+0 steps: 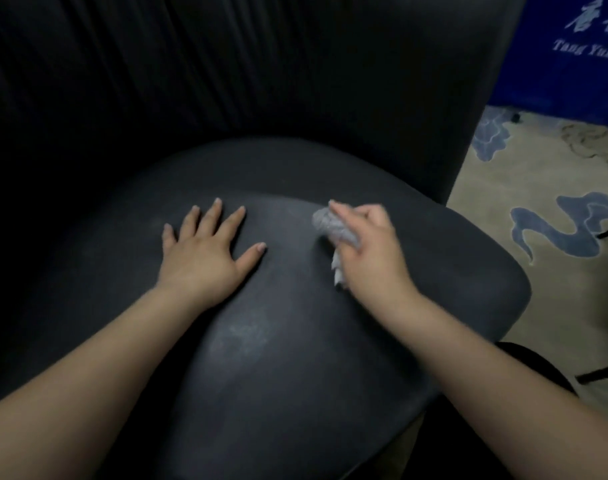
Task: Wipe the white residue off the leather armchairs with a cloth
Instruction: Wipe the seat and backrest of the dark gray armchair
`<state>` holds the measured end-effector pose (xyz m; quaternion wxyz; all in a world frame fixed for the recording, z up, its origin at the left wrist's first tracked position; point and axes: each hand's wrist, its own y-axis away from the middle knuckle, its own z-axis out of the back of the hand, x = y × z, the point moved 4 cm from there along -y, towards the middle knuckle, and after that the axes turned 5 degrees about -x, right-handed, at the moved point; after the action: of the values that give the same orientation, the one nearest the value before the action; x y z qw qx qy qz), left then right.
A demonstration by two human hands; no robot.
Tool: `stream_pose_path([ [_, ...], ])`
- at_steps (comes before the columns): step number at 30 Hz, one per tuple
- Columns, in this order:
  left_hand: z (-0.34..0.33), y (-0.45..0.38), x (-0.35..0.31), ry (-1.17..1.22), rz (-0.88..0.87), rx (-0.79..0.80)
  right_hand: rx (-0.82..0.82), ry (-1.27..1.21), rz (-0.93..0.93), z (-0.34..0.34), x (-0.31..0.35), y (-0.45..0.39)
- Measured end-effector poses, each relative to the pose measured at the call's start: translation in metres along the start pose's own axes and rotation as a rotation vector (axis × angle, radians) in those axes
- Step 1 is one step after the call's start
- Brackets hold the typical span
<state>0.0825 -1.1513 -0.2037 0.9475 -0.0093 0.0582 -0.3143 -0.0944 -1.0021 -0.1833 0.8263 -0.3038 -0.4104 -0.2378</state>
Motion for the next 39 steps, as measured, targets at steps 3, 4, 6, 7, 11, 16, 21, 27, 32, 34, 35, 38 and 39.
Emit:
stream_pose_path([
  [3, -0.006, 0.001, 0.000, -0.004, -0.015, -0.053, -0.011, 0.058, -0.063, -0.009, -0.008, -0.033],
  [4, -0.007, 0.001, 0.000, -0.002, -0.012, -0.061, 0.017, 0.112, -0.035, -0.019, -0.006, -0.030],
  [6, -0.007, 0.001, 0.000, -0.003, -0.013, -0.076, 0.103, 0.151, 0.134, -0.037, 0.005, -0.012],
  [7, -0.008, 0.001, 0.000, -0.001, -0.011, -0.086, 0.161, 0.087, 0.175, -0.046, 0.008, -0.009],
  [11, -0.010, 0.001, 0.002, 0.023, -0.010, -0.110, 0.103, 0.079, 0.223, -0.057, 0.004, -0.078],
  [16, -0.014, 0.000, 0.003, 0.046, -0.003, -0.100, 0.208, 0.417, 0.087, -0.080, -0.006, -0.132],
  [21, -0.015, 0.000, 0.004, 0.039, -0.003, -0.114, 0.437, 0.087, 0.266, -0.090, 0.011, -0.096],
  [27, -0.017, 0.000, 0.004, 0.056, -0.002, -0.108, 0.283, 0.229, 0.099, -0.091, 0.000, -0.150],
  [32, -0.015, 0.000, 0.003, 0.043, 0.003, -0.095, 0.523, 0.080, 0.319, -0.091, 0.023, -0.076],
  [34, -0.014, -0.001, 0.002, 0.049, 0.004, -0.098, 0.598, 0.053, 0.269, -0.080, 0.022, -0.075],
  [35, -0.014, -0.001, 0.002, 0.054, 0.003, -0.099, 0.565, 0.073, 0.239, -0.073, 0.019, -0.083],
  [38, -0.014, -0.001, 0.003, 0.074, 0.007, -0.099, 0.297, 0.185, 0.167, -0.049, 0.007, -0.103],
  [39, -0.014, -0.001, 0.003, 0.076, 0.009, -0.098, 0.254, 0.202, 0.162, -0.046, 0.006, -0.099],
])
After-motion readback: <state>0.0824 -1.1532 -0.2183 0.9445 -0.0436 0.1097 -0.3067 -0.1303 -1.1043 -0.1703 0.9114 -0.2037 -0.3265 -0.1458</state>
